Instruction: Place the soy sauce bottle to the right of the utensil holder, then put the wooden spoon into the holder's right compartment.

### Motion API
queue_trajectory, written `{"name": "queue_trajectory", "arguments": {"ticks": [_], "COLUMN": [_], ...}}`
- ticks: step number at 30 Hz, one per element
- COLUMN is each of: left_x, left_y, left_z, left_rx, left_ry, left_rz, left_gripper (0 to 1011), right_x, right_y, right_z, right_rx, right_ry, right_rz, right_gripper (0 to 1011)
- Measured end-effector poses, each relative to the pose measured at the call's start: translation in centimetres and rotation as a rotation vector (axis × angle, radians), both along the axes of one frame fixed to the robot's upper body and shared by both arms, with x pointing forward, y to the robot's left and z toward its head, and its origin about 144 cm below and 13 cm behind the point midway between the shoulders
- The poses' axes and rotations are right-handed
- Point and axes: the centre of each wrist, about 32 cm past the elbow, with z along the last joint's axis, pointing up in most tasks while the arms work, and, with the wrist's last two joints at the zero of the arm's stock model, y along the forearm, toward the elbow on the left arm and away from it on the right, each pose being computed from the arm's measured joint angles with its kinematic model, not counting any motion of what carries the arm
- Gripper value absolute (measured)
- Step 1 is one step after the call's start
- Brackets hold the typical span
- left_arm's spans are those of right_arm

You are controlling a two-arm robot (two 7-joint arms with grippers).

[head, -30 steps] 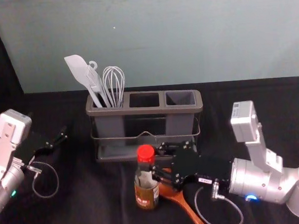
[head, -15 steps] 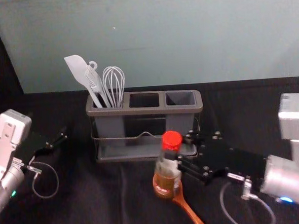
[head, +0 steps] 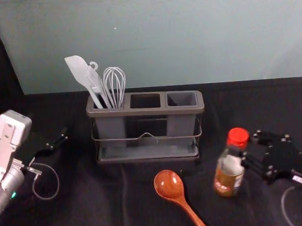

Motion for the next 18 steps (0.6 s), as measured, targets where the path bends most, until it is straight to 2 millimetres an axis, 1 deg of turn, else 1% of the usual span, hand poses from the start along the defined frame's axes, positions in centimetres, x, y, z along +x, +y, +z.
{"name": "queue_trajectory", "arguments": {"ticks": [3,8,13,14,18], "left_x": [0.0,0.0,0.0,0.0,0.0], "left_y": [0.0,0.0,0.0,0.0,0.0], "left_z": [0.0,0.0,0.0,0.0,0.0], "left_rx": [0.000,0.000,0.000,0.000,0.000], "left_ry": [0.000,0.000,0.000,0.000,0.000], "left_rz": [0.000,0.000,0.000,0.000,0.000], "left_gripper": [1011,1011,1012,1012,1011], "right_x": [0.4,1.6,3.8,4.5,6.1], "right_y": [-1.0,-1.9,-2.4,-2.4,-2.3], "right_z": [-0.4,-0.6,-0.6,-0.5,-0.3], "right_rx": [0.000,0.004,0.014,0.013,0.005], "right_ry": [0.009,0.014,0.016,0.015,0.014], "right_rz": [-0.041,-0.086,-0.110,-0.114,-0.125], "right_gripper": [375,375,375,375,375]}}
